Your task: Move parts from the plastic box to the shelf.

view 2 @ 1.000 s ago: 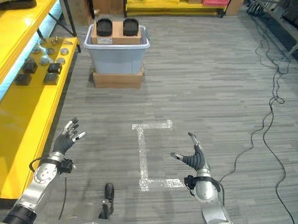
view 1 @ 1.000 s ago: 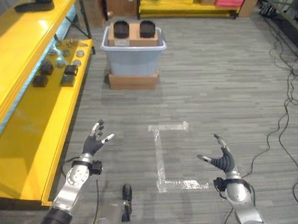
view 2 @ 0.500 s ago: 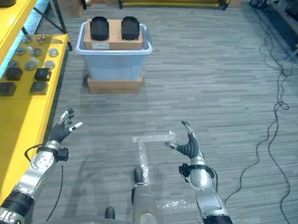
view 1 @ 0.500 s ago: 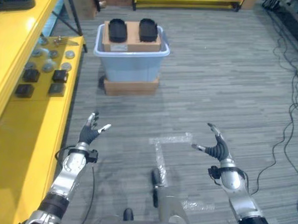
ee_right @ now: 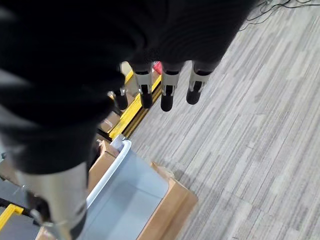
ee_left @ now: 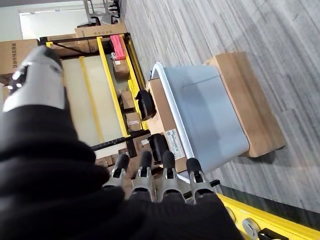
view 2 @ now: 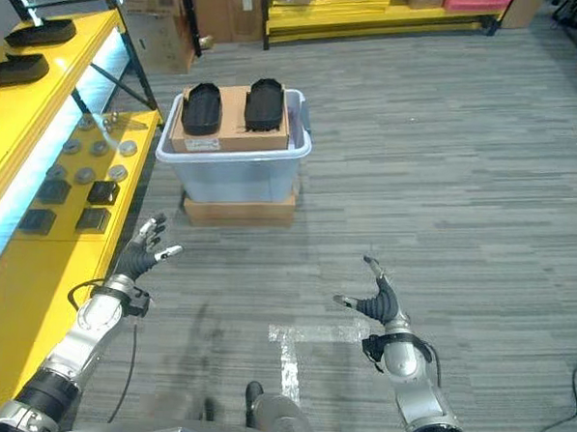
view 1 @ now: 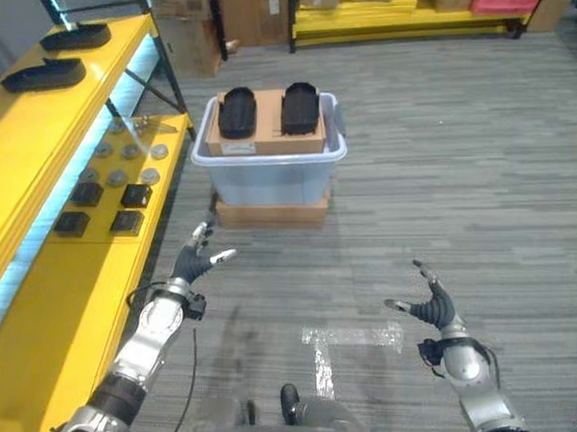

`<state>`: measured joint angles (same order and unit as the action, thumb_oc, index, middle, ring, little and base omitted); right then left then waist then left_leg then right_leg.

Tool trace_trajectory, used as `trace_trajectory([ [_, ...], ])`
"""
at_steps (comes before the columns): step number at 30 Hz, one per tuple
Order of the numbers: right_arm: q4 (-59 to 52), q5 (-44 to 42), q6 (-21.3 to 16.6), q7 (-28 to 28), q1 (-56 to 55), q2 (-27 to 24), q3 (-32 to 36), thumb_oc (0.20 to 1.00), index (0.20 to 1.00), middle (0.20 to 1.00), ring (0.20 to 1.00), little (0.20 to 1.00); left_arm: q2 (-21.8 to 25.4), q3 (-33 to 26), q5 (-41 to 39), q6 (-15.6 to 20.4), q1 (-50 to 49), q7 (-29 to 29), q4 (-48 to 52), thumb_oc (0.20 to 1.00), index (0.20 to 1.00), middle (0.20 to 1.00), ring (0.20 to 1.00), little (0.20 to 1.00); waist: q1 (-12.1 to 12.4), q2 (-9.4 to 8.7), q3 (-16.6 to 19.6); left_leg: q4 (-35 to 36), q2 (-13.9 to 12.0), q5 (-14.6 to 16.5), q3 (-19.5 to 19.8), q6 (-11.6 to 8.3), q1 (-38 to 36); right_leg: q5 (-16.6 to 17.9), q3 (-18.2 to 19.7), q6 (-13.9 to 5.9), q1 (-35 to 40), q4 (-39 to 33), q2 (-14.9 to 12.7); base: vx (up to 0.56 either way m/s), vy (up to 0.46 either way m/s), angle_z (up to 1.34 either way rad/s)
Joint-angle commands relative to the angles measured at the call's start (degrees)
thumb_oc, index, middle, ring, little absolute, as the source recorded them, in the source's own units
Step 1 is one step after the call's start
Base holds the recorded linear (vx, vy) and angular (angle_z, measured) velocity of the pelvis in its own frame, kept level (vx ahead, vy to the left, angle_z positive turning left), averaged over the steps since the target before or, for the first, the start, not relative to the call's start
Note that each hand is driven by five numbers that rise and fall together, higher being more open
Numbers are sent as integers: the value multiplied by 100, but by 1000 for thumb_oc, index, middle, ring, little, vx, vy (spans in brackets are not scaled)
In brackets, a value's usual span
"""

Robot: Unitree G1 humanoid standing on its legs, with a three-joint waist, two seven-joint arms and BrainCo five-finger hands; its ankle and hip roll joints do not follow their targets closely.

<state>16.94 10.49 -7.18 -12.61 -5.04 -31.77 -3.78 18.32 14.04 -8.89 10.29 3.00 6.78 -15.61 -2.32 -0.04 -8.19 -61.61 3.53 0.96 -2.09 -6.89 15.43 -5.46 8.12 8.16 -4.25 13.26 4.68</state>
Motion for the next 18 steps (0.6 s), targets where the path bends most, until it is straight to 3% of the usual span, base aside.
trace_trajectory([
  [1, -373, -118, -101, -80, -69, -320, 294, 1000, 1000, 1000, 1000, 1000, 25, -131, -135, 356, 219, 31, 185, 1000, 1000, 1000, 1000, 1000, -43, -32, -111, 1534, -245, 575, -372, 145, -658, -222, -41, -1313, 428, -649, -404, 325, -70, -54],
  [2, -366, -81, -93, -100, -77, -317, 315, 1000, 1000, 1000, 1000, 1000, 34, -202, -155, 328, 68, 52, 223, 1000, 1000, 1000, 1000, 1000, 82, -60, -116, 2265, -297, 748, -340, 237, -509, -289, -19, -1335, 513, -664, -420, 402, -76, -32],
  [5, -235, -6, -83, -102, 17, -270, 200, 1000, 1000, 1000, 1000, 1000, 8, -293, -134, 301, -139, 98, 213, 1000, 1000, 1000, 1000, 1000, 292, -28, -99, 4004, -195, 749, -89, 263, -393, -422, 58, -1450, 704, -762, -405, 333, 1, -50],
  [8, -142, 62, -73, -105, 91, -213, 85, 1000, 1000, 1000, 1000, 1000, -8, -307, -172, 312, -191, 63, 202, 1000, 1000, 1000, 1000, 1000, 451, 71, -35, 5384, -228, 22, -3, 163, -338, -574, 91, -1509, 995, -893, -300, 360, -16, -79],
  [11, -15, -183, -96, -93, 71, -12, 86, 1000, 1000, 1000, 1000, 1000, -19, -282, -190, 320, -142, 12, 223, 1000, 1000, 1000, 1000, 1000, 459, 91, -45, 5789, -276, -98, -484, 195, -151, -791, 85, -1473, 1275, -916, -225, 334, -26, -33],
  [13, 20, -241, -109, 5, 17, 142, 35, 1000, 1000, 1000, 1000, 1000, -33, -322, -269, 310, -153, -35, 244, 1000, 1000, 1000, 1000, 1000, 409, 186, 49, 6012, -356, -253, -1099, 313, -300, -1005, 164, -1482, 1509, -943, -74, 413, 39, -20],
  [17, 46, -128, -78, 58, 16, 148, -23, 1000, 1000, 1000, 1000, 1000, -27, -338, -265, 281, -182, -23, 214, 1000, 1000, 1000, 1000, 1000, 476, 137, 164, 5926, -206, -247, -1108, 445, -288, -1110, 137, -1617, 1561, -822, -262, 352, 91, 3],
  [18, 54, -52, -53, 91, -6, 156, -42, 1000, 1000, 1000, 1000, 1000, -20, -338, -248, 270, -192, -9, 197, 1000, 1000, 1000, 1000, 1000, 494, 29, 219, 5842, -140, -156, -1089, 492, -328, -1143, 78, -1686, 1600, -660, -407, 149, 6, -79],
])
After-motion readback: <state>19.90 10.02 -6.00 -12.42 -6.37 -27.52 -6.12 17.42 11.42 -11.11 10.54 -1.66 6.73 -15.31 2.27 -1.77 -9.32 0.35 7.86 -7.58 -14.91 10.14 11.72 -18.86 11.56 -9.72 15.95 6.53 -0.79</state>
